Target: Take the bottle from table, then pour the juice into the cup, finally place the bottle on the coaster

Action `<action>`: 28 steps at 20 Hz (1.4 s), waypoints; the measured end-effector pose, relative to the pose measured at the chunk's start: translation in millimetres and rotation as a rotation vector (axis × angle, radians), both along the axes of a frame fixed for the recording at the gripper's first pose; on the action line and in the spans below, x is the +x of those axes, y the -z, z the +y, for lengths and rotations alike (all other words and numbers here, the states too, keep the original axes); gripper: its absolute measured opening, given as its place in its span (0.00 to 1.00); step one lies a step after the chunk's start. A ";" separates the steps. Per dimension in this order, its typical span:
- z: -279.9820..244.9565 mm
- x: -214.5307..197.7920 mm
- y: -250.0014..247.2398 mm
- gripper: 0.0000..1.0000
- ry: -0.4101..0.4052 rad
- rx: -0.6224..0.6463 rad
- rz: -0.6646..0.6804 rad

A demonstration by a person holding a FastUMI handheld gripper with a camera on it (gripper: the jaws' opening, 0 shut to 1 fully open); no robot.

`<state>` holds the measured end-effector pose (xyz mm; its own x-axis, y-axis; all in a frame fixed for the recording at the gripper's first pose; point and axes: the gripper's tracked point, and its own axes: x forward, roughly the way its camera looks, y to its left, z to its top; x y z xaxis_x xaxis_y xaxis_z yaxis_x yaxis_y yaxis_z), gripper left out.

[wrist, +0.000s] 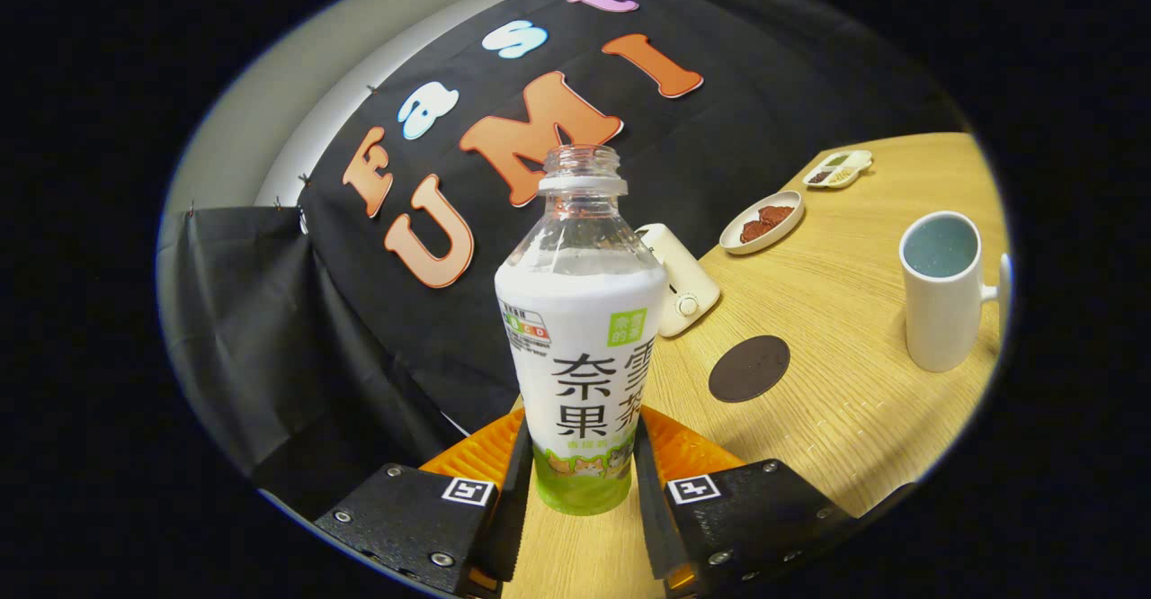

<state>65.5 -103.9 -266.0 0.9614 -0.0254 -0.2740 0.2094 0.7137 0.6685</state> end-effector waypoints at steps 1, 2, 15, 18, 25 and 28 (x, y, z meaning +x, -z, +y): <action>-0.1 0.8 0.0 0.56 0.012 0.047 -0.010; -3.8 2.4 -0.6 0.56 0.030 0.093 -0.024; -48.0 -4.1 1.7 0.55 0.267 0.525 -0.116; -56.0 -7.7 4.3 0.56 0.295 0.595 -0.121; -70.5 -6.9 -1.8 0.55 0.354 0.734 -0.195; -75.4 -6.6 -3.5 0.56 0.359 0.768 -0.210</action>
<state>58.8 -179.2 -262.6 0.9632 -0.2175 -0.1580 0.1539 -0.0355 0.9874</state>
